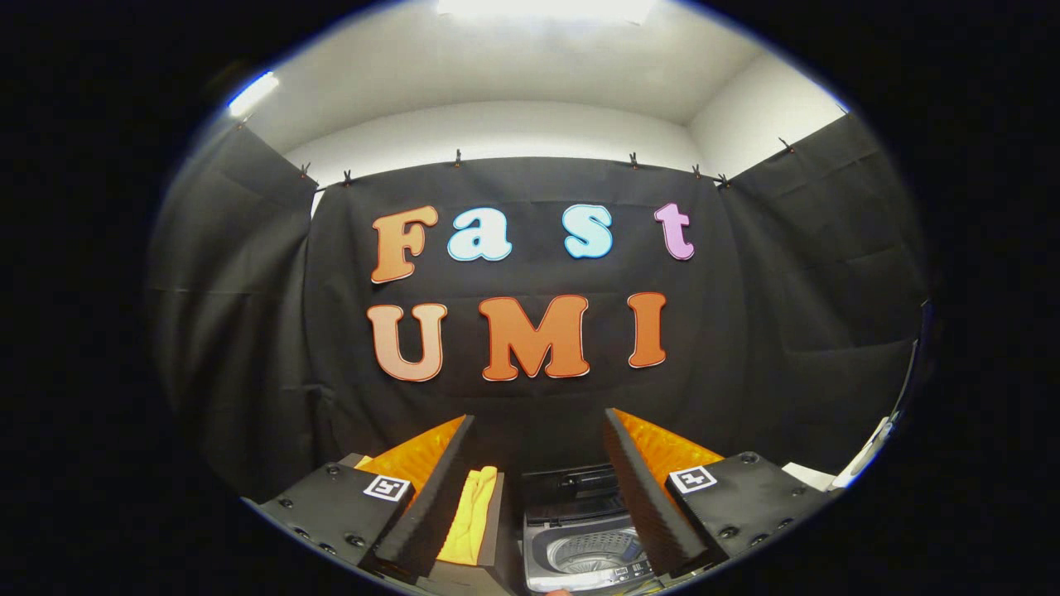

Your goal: Put the clothes into the washing machine and then close the washing machine lid.

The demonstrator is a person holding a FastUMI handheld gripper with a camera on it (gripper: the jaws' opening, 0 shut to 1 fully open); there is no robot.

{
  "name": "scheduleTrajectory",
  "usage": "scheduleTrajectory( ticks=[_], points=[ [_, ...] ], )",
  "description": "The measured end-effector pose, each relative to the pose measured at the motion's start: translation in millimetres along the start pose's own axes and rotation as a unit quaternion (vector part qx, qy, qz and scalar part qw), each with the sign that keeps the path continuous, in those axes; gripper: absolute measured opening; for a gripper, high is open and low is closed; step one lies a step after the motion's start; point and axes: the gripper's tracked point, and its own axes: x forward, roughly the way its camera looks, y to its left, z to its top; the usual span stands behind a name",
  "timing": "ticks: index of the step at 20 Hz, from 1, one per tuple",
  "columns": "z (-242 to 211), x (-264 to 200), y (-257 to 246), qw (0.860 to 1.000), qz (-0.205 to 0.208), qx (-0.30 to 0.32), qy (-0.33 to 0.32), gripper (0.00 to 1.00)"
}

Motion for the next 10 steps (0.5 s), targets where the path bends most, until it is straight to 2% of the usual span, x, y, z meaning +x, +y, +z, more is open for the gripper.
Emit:
scheduleTrajectory(
  ticks=[10],
  points=[
    [-3.9,-2.6,1.4,1.000,0.003,-0.004,0.007,0.98]
  ],
)
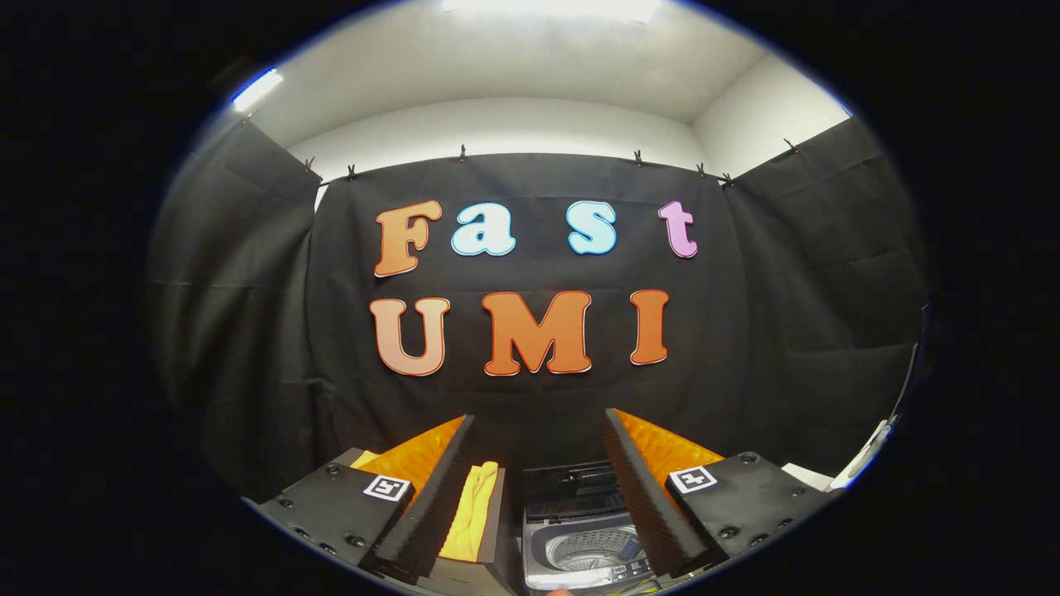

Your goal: Put the clothes into the washing machine and then close the washing machine lid.

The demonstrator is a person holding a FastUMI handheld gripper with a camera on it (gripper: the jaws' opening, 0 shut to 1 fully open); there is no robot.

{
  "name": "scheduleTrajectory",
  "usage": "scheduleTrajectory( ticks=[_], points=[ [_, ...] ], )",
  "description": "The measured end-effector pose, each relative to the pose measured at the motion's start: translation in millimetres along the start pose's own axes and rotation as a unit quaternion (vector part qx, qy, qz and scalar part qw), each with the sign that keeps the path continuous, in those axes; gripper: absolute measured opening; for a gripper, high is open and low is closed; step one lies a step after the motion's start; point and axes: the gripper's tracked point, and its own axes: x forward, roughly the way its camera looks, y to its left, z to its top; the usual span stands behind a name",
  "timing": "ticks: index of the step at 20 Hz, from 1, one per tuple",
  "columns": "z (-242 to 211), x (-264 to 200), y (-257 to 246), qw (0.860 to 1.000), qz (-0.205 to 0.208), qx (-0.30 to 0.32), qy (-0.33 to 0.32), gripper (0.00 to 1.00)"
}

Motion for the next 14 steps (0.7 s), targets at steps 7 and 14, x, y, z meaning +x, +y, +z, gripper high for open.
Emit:
scheduleTrajectory(
  ticks=[7,14],
  points=[
    [-3.2,6.0,14.4,1.000,0.006,-0.005,0.007,0.98],
    [-35.2,39.7,77.5,0.998,0.043,0.014,0.035,0.98]
  ],
)
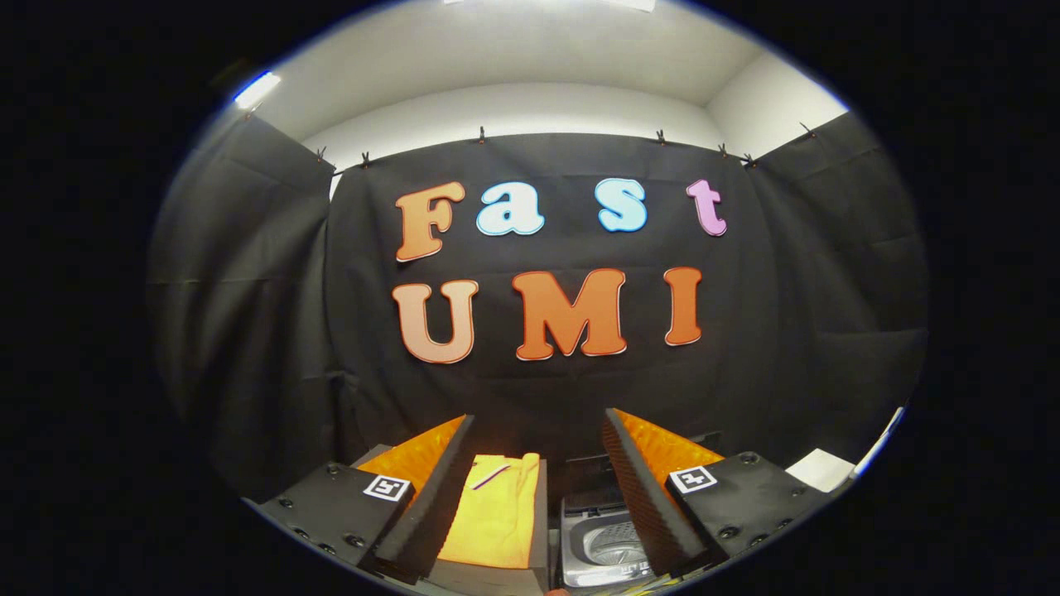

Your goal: Put the clothes into the washing machine and then close the washing machine lid.

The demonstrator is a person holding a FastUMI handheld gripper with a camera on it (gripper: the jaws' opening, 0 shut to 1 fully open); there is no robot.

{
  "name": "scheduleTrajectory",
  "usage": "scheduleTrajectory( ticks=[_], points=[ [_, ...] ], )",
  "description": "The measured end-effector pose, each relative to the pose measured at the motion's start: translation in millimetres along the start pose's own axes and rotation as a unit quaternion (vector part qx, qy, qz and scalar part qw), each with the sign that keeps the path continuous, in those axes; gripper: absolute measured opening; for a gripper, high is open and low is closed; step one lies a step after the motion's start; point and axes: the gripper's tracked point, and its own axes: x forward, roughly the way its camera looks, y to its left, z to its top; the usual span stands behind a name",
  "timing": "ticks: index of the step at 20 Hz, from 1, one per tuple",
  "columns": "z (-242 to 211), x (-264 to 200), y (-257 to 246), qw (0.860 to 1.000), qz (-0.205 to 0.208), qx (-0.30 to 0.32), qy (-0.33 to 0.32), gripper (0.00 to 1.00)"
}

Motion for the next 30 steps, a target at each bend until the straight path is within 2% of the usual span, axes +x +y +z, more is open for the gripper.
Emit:
scheduleTrajectory(
  ticks=[4,7,17,22,30],
  points=[
    [-17.0,27.1,34.9,1.000,0.012,0.007,0.010,0.98],
    [-44.8,46.9,63.3,0.999,0.033,0.011,0.041,0.98],
    [-112.5,106.4,118.4,0.992,0.041,0.021,0.114,0.98],
    [-167.2,137.4,143.4,0.983,0.047,0.026,0.175,0.98],
    [-246.0,165.4,148.0,0.960,0.022,-0.013,0.280,0.98]
  ],
)
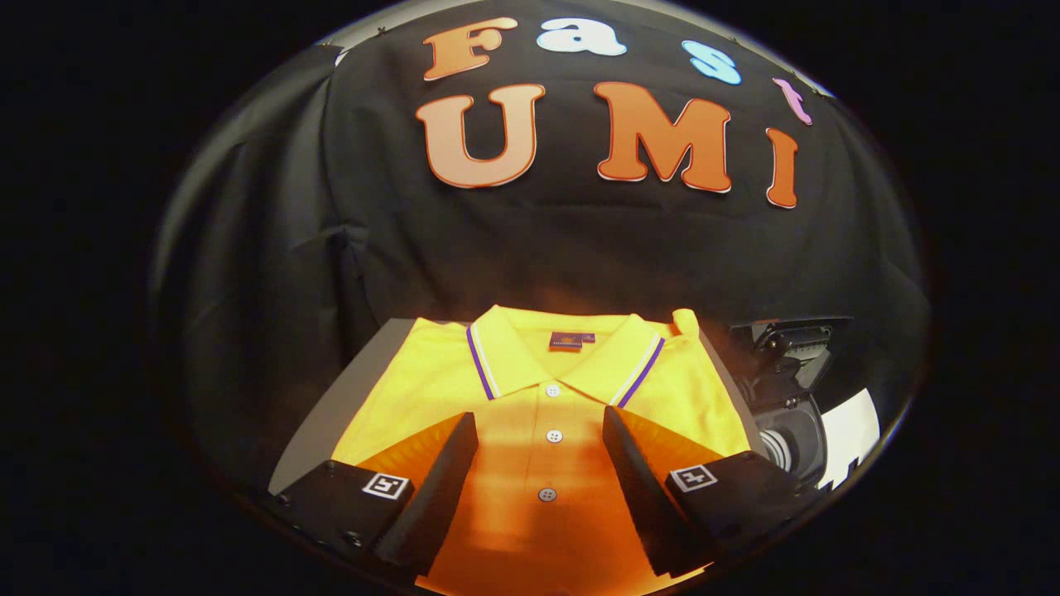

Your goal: Put the clothes into the washing machine and then close the washing machine lid.

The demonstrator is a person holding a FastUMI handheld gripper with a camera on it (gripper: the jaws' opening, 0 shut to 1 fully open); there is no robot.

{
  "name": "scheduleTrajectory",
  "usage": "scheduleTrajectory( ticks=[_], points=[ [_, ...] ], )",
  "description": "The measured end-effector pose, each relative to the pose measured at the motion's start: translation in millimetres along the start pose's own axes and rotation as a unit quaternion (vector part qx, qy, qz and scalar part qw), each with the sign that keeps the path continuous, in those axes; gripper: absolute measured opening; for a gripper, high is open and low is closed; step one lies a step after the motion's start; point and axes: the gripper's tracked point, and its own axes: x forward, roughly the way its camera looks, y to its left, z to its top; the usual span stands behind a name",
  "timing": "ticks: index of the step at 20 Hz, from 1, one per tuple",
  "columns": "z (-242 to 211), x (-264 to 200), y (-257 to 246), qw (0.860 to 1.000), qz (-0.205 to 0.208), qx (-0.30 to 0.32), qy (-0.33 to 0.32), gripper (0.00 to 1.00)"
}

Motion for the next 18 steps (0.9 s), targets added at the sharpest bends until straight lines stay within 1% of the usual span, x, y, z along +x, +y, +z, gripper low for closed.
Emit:
scheduleTrajectory(
  ticks=[3,10,12,14,18],
  points=[
    [-11.5,8.7,1.1,1.000,-0.008,0.005,0.026,0.99],
    [-10.0,11.1,0.0,0.999,-0.016,0.013,0.041,0.99],
    [-10.7,10.8,4.1,0.999,-0.017,0.021,0.046,0.87],
    [-9.8,11.4,6.4,0.998,-0.015,0.022,0.052,0.71],
    [-8.2,13.2,5.8,0.998,-0.017,0.017,0.063,0.47]
  ],
)
